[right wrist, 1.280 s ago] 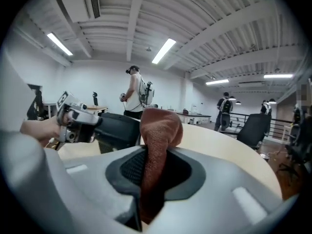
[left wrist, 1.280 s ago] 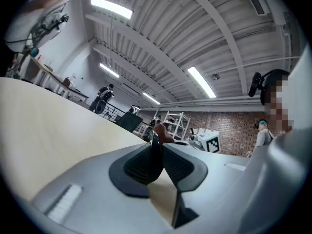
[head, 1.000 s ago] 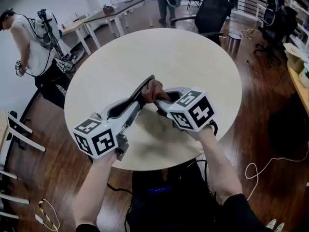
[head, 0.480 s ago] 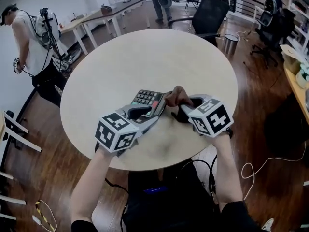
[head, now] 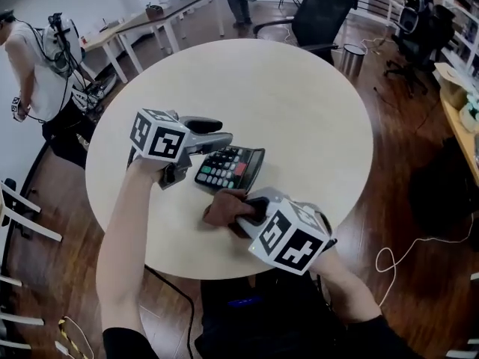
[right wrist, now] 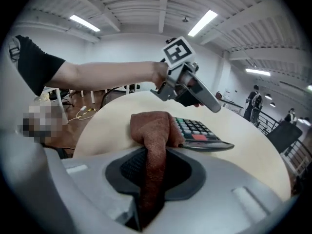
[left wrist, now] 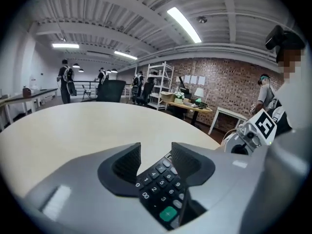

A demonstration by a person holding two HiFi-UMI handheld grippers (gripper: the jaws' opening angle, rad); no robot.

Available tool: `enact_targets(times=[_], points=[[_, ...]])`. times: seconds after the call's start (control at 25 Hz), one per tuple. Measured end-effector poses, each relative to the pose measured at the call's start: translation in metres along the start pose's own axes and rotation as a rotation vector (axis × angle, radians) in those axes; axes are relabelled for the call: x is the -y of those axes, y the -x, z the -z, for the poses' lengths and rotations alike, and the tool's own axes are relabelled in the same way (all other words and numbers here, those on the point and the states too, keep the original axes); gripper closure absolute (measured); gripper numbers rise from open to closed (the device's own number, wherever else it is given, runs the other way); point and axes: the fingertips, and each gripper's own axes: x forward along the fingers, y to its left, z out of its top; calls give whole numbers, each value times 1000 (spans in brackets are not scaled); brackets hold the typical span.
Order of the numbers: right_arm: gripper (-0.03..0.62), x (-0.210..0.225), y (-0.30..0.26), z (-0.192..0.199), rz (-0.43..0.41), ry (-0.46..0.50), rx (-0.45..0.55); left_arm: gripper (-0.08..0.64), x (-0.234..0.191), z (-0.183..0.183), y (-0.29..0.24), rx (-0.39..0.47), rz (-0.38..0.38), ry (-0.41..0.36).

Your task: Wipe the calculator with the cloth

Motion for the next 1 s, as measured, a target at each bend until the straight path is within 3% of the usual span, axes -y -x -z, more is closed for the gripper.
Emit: enact_targets(times=[0.2, 0.36, 0.52, 0.64, 0.72, 0.8, 0.88, 1.0], points=[[528, 54, 6, 20, 141, -53, -49, 351, -19, 16, -46, -123, 119, 37], [528, 99, -1, 24, 199, -125, -60, 398, -35, 33, -43, -136, 138, 138], [528, 145, -9, 29, 219, -176, -63, 489, -36, 38, -17, -59, 154, 271], [528, 163, -22, 21, 174, -218, -43, 519, -22, 42, 3, 9, 175, 335], [528, 167, -31, 13, 113, -256, -12, 544, -19, 49, 16, 25, 134, 311], [528, 178, -27, 10, 87, -339, 60, 544, -37, 52, 29, 81, 29, 316], [528, 201, -10, 16, 165, -438, 129, 534, -63, 47, 39, 185, -48, 423], [528, 226, -5, 30, 272, -509, 114, 524, -84, 31, 36, 288, -34, 580]])
